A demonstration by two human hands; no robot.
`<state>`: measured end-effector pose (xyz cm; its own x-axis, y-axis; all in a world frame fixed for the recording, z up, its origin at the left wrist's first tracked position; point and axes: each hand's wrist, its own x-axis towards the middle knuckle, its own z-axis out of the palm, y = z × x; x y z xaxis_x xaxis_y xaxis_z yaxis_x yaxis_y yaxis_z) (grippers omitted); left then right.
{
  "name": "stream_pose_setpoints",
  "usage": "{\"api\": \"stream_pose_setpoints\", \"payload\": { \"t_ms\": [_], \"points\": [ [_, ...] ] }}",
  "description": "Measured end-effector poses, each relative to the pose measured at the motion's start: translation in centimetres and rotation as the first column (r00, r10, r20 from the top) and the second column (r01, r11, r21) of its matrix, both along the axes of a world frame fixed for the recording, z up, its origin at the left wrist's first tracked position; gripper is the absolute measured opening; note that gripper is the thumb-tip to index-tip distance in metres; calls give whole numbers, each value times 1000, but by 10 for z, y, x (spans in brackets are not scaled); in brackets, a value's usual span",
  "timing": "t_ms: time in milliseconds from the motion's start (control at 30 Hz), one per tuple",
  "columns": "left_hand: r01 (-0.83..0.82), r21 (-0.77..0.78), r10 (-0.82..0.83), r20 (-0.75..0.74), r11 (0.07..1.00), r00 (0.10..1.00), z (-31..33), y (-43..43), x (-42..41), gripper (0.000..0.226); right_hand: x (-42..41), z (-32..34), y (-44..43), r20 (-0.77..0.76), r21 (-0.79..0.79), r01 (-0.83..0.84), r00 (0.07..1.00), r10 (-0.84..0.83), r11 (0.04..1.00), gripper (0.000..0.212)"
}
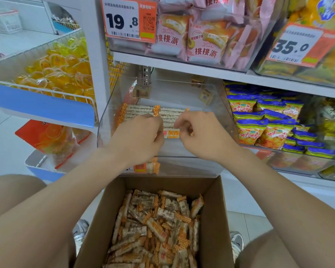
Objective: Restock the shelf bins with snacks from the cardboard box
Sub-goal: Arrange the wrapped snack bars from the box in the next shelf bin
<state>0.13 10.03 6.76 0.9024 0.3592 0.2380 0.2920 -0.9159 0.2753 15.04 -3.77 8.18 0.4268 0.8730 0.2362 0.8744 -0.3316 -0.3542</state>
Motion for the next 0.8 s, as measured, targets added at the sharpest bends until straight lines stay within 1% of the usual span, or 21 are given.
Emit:
{"api": "stream_pose_setpoints", "payload": {
  "t_ms": [33,67,133,167,233,267,300,333,367,467,533,567,633,733,800],
  "points": [
    [36,-25,-34,82,999,996,2,-6,-7,11,-14,6,-11,-48,-3,-33,998,33,999,27],
    [73,-56,-65,132,996,989,4,-12,-15,8,-27,11,-22,-113,-27,-76,991,73,997,28],
    [166,-165,-145,130,972,981,9,-26,-31,7,-49,17,-45,-248,-151,-198,956,157,969,30],
    [207,-226,-192,86,952,978,10,-34,-40,7,-56,17,-56,-303,-244,-269,934,190,932,31],
    [240,-308,-269,-55,921,962,3,-44,-53,9,-68,6,-73,-362,-447,-376,906,220,812,32],
    [240,-320,-297,-143,916,944,-5,-48,-57,11,-72,-6,-79,-367,-535,-404,902,227,742,34],
    [241,-319,-323,-235,917,917,-16,-52,-59,14,-75,-22,-85,-363,-607,-416,903,230,677,36],
    [241,-315,-344,-331,918,878,-30,-57,-59,16,-78,-39,-89,-352,-649,-419,905,237,635,37],
    [231,-313,-354,-429,921,831,-46,-61,-58,18,-80,-56,-93,-338,-668,-413,910,242,619,35],
    [176,-286,-328,-679,942,657,-97,-69,-53,24,-82,-103,-99,-304,-664,-352,933,193,660,29],
    [144,-264,-298,-766,954,570,-130,-70,-49,29,-82,-129,-102,-308,-653,-316,941,140,689,32],
    [132,-263,-292,-786,956,545,-145,-70,-48,30,-82,-141,-103,-318,-651,-302,942,111,697,36],
    [101,-270,-281,-794,958,539,-171,-69,-48,28,-84,-166,-102,-340,-659,-280,939,55,698,40],
    [28,-290,-245,-750,957,614,-206,-70,-48,27,-82,-209,-103,-380,-699,-251,923,-51,669,34],
    [-42,-322,-215,-717,946,663,-231,-71,-48,31,-81,-236,-104,-384,-720,-226,917,-106,657,32]
  ]
}}
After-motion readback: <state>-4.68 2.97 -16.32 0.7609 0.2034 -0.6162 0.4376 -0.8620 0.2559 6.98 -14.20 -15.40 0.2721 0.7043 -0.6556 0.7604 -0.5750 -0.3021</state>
